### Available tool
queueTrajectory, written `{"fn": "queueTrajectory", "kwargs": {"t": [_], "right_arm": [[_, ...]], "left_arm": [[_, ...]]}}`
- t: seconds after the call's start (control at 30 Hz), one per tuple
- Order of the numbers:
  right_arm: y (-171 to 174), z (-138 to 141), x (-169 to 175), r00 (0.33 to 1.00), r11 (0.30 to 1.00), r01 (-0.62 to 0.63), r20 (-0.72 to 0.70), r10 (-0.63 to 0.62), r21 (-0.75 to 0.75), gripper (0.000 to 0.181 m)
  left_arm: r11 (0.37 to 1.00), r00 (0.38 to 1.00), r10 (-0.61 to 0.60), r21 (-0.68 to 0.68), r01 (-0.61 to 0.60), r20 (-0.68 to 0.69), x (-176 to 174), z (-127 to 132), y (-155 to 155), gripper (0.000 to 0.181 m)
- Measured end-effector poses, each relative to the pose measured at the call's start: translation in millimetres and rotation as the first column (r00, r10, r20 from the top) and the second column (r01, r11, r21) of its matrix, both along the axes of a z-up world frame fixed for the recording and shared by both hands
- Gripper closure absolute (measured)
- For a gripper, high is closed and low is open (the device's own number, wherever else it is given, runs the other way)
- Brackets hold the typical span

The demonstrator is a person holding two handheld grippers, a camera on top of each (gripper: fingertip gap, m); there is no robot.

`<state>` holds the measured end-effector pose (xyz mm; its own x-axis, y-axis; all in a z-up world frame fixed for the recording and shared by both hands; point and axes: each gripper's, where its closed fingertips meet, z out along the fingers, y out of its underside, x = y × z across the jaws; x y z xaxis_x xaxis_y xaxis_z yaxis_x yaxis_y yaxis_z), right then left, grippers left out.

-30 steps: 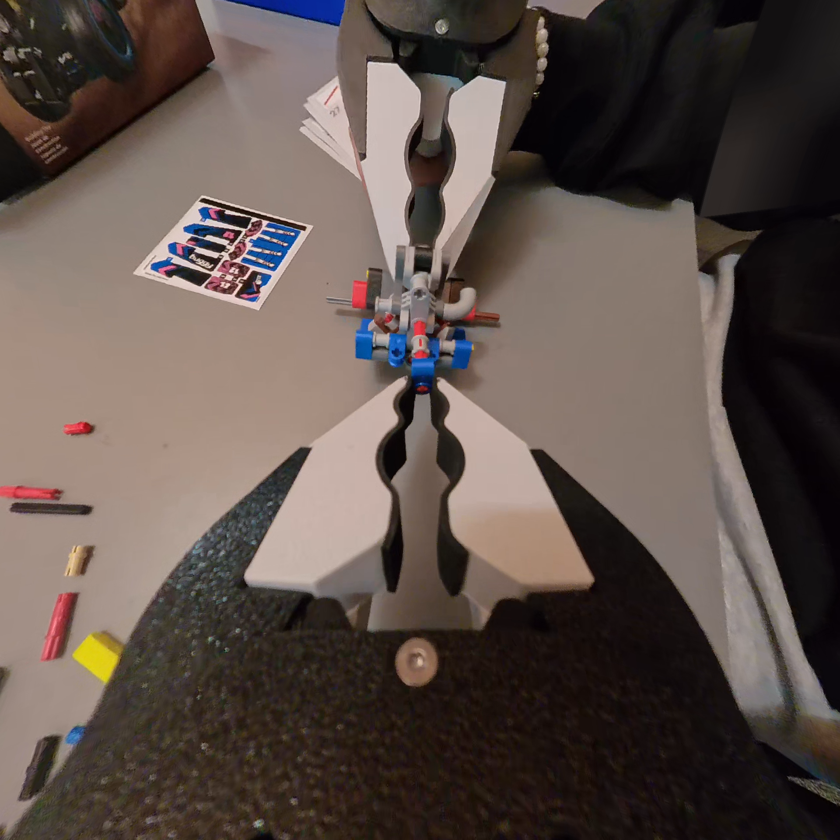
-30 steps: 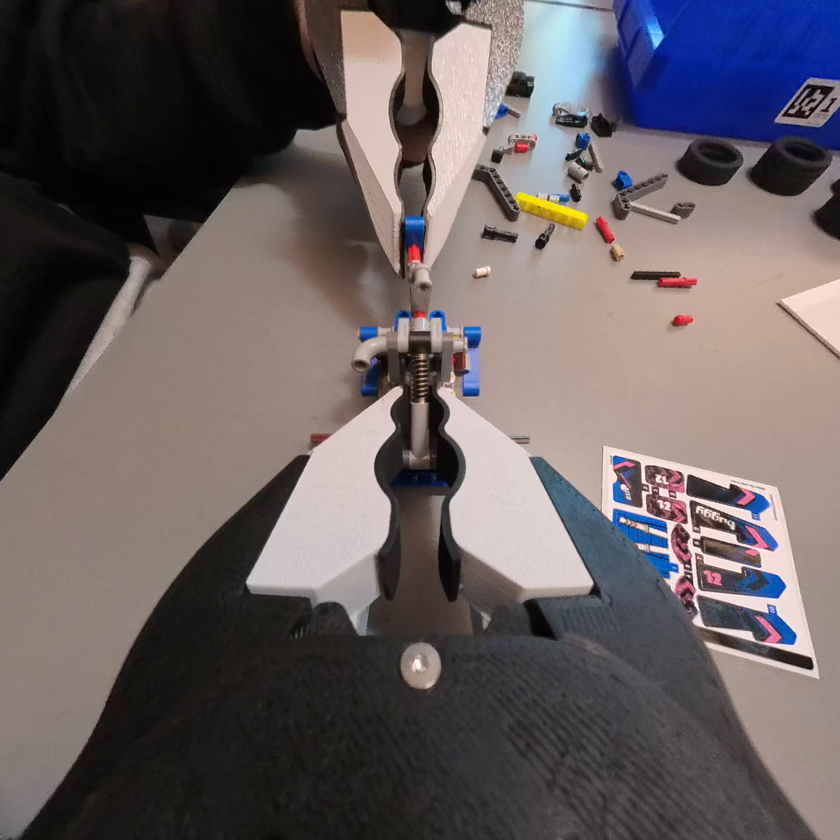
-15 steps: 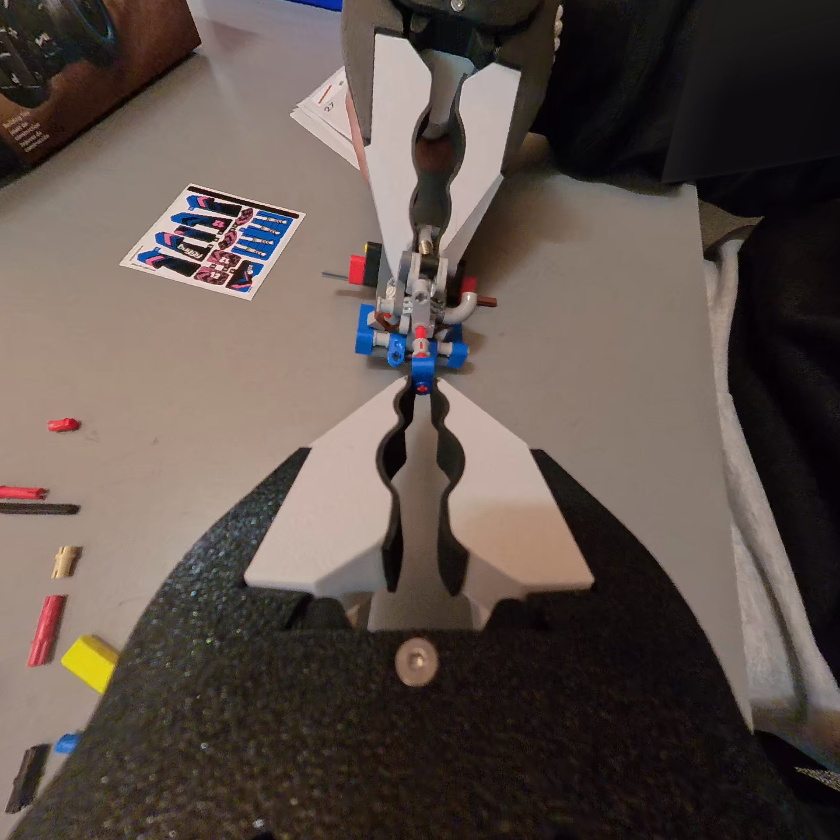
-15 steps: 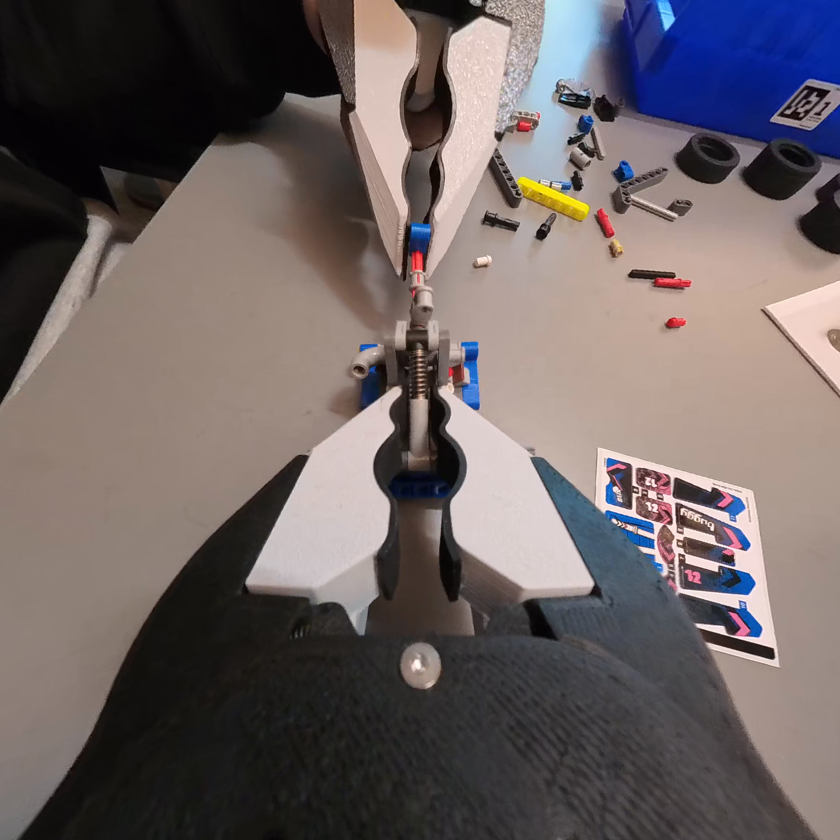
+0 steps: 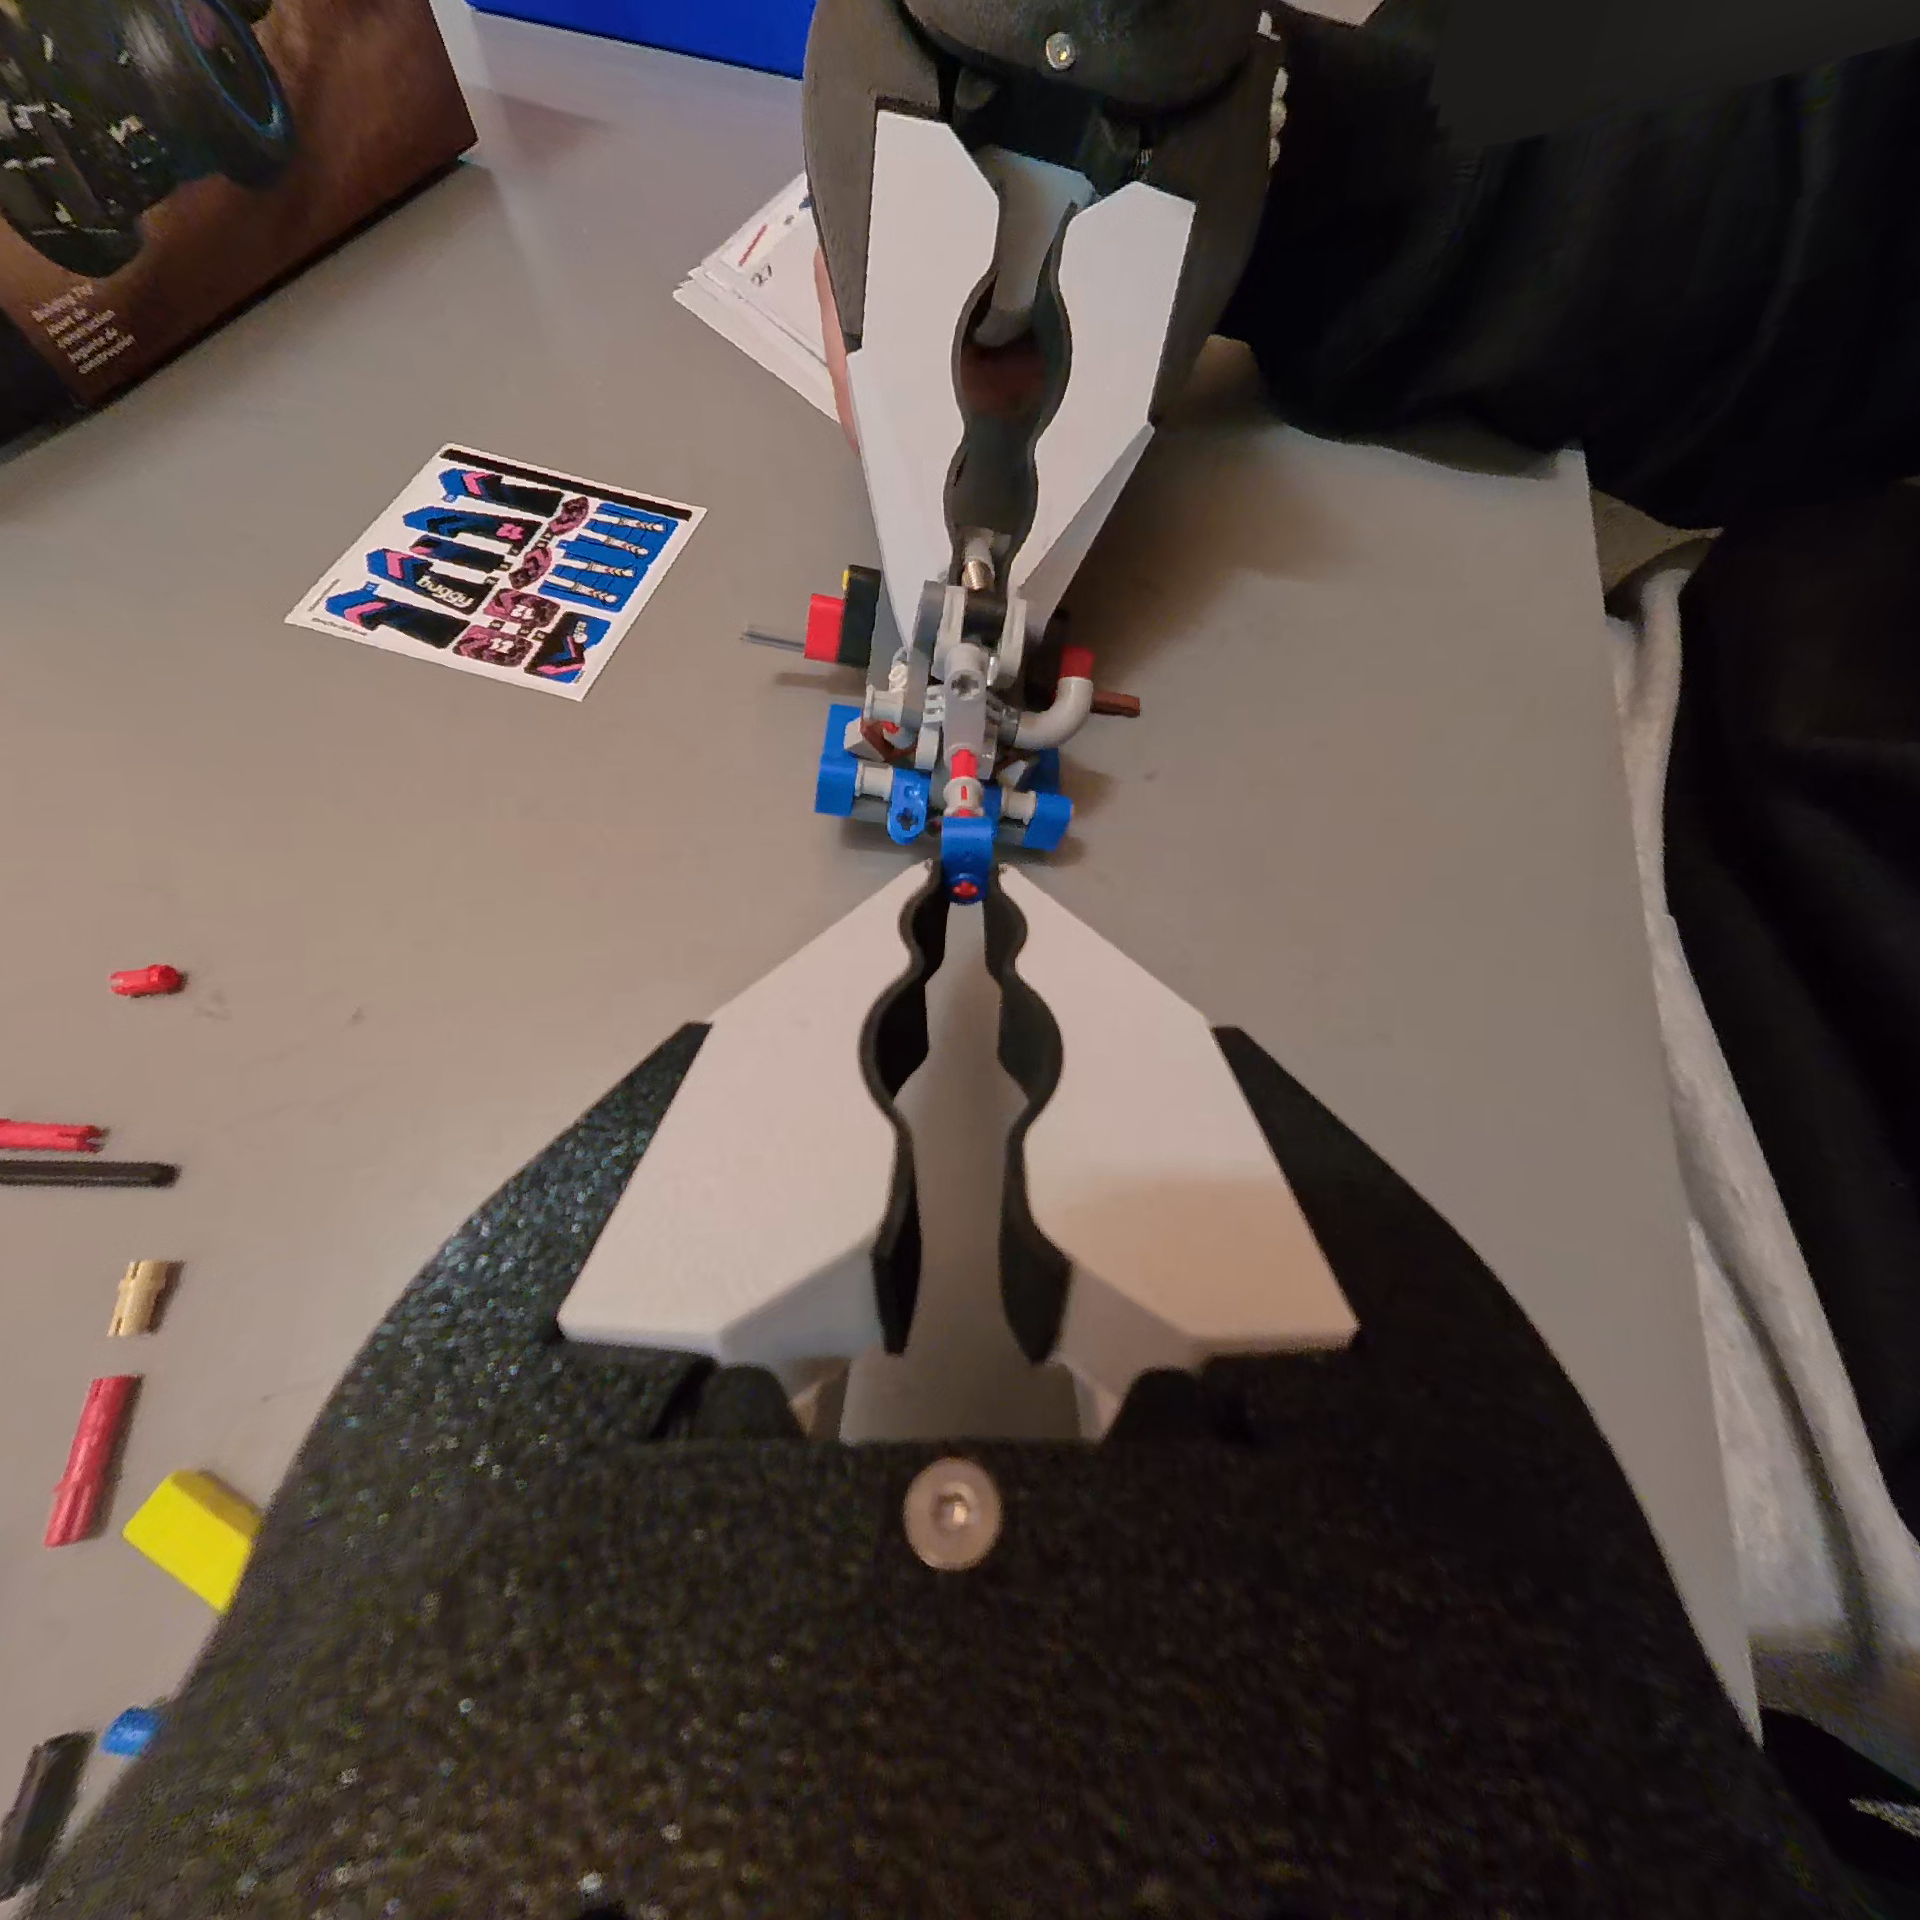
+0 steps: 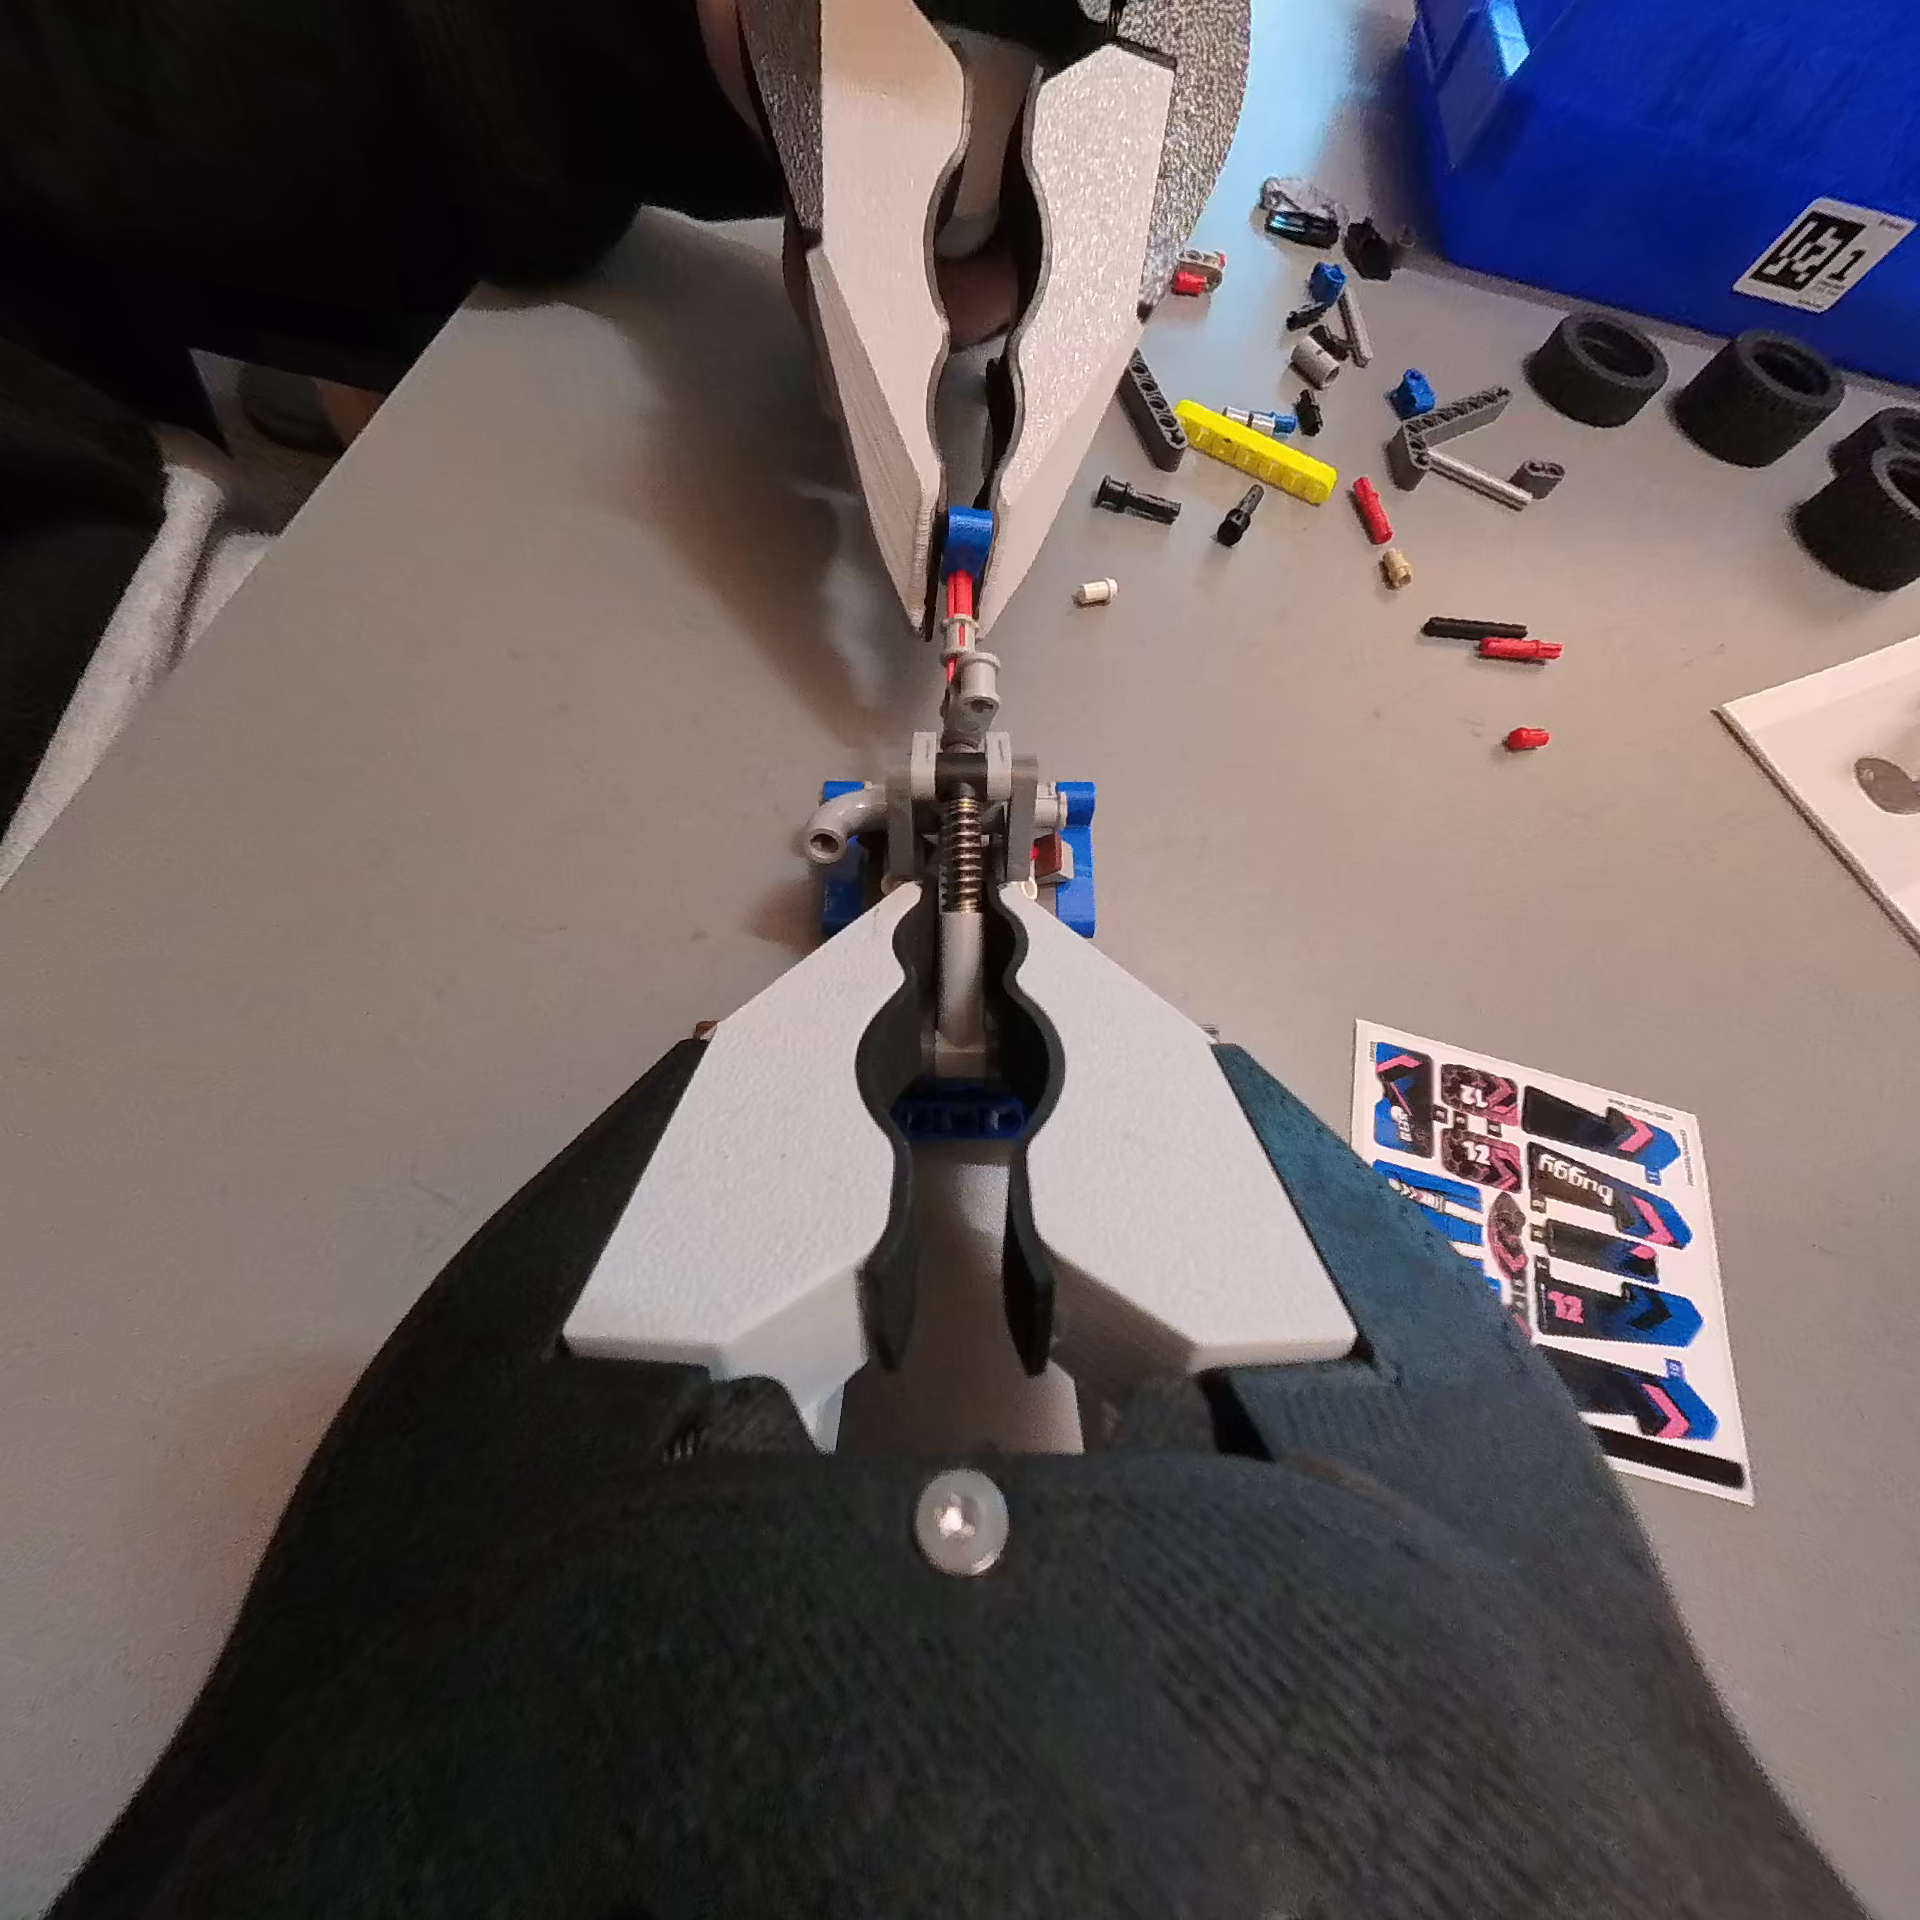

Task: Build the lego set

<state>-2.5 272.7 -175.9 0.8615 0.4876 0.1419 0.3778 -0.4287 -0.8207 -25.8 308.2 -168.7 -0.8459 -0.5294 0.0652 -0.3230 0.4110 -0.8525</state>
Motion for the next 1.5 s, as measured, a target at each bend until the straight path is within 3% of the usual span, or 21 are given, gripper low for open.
{"fn": "queueTrajectory", "kwargs": {"t": [0.3, 0.6, 0.9, 1.5], "right_arm": [[-2, 1, 2, 0.995, 1.0, -0.01, -0.095, 0.01, -0.006, 0.175], [-3, 1, 2, 0.995, 1.0, -0.011, -0.096, 0.01, -0.007, 0.175], [-4, 1, 2, 0.995, 1.0, -0.014, -0.097, 0.013, -0.009, 0.174], [-4, 1, 2, 0.994, 1.0, -0.016, -0.109, 0.014, -0.016, 0.174]], "left_arm": [[1.0, 1.0, 0.009, 0.002, -0.009, 0.004, 2, -4, -2, 0.177], [0.971, 1.0, 0.028, 0.239, -0.024, -0.013, 5, -34, -1, 0.177], [0.955, 0.999, 0.043, 0.292, -0.046, 0.015, 7, -33, 0, 0.178], [0.973, 0.998, 0.067, 0.224, -0.062, -0.017, 9, -33, -4, 0.178]]}}
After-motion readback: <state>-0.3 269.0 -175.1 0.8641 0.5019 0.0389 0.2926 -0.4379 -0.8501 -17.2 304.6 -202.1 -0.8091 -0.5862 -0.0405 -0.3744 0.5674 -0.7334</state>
